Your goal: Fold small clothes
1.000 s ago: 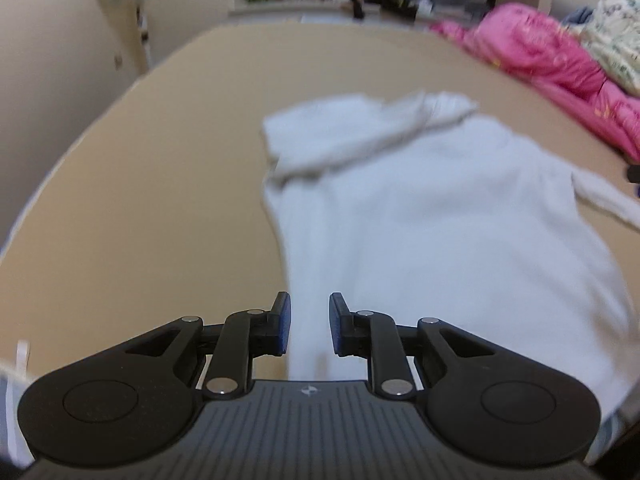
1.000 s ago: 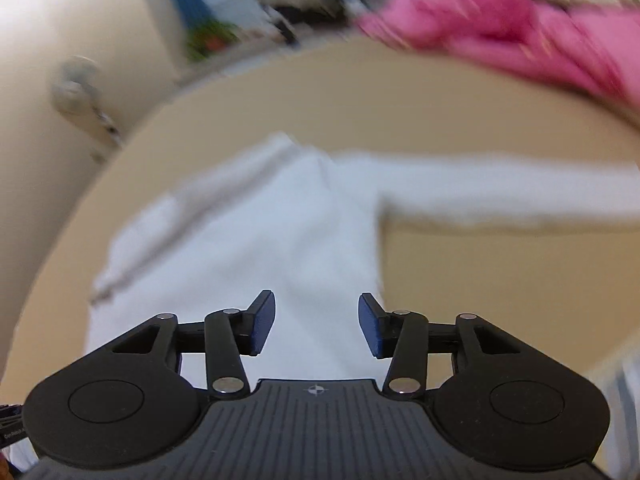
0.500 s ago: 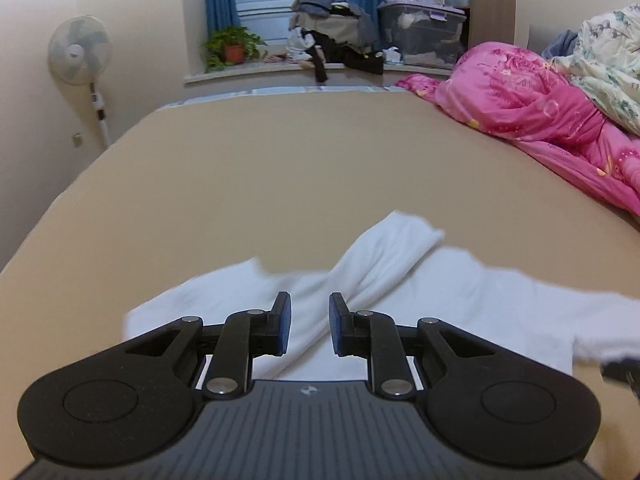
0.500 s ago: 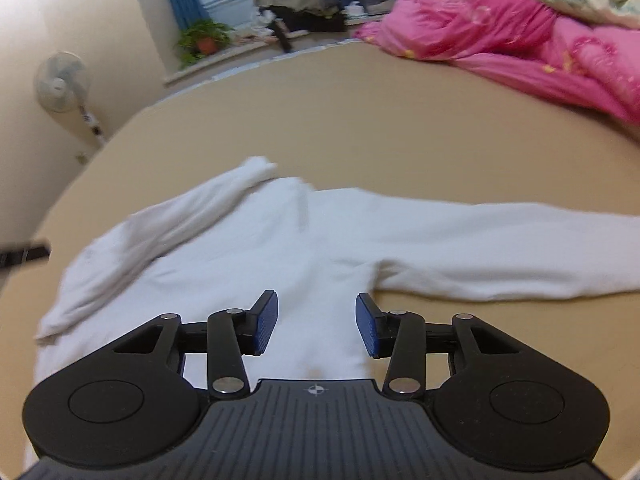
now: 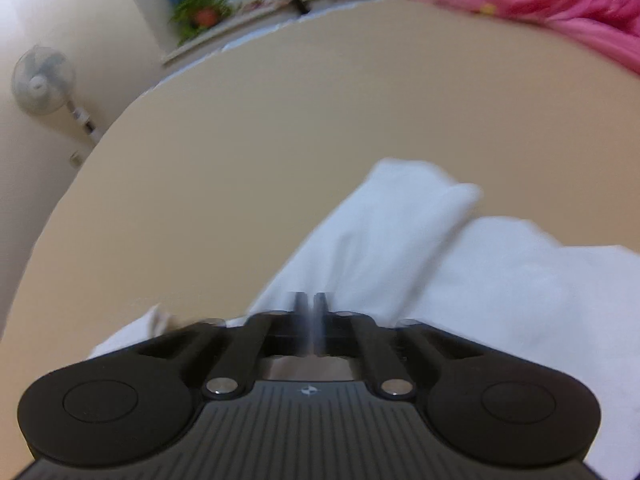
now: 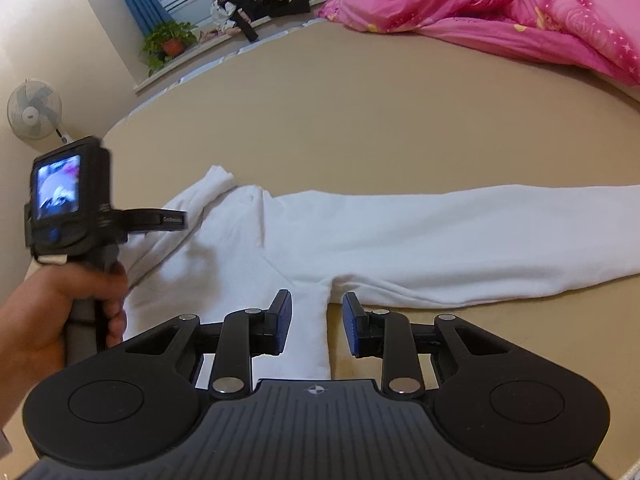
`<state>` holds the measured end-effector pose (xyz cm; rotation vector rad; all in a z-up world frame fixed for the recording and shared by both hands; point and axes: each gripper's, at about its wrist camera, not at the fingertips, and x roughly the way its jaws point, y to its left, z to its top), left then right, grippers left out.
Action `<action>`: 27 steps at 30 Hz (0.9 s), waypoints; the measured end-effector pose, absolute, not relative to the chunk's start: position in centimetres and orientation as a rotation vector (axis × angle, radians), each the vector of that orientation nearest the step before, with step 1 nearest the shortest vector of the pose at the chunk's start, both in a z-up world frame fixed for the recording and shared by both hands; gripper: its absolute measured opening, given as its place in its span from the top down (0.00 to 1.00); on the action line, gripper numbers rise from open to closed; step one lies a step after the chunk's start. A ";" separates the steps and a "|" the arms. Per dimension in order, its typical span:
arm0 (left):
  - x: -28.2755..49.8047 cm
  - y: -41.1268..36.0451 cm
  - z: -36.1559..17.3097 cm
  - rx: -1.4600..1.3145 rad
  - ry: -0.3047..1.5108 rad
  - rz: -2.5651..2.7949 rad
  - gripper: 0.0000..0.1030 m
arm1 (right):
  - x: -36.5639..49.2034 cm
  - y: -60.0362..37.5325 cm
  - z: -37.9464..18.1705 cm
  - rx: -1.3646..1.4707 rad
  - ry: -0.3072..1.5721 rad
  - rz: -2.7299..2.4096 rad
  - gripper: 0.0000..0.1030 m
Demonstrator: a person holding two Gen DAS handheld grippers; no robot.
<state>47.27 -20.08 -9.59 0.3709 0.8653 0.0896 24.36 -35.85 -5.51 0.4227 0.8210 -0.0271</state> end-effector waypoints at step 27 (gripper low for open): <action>48.0 -21.8 -12.0 0.353 0.864 -0.121 0.98 | 24.9 -31.8 -9.0 0.403 1.003 0.070 0.68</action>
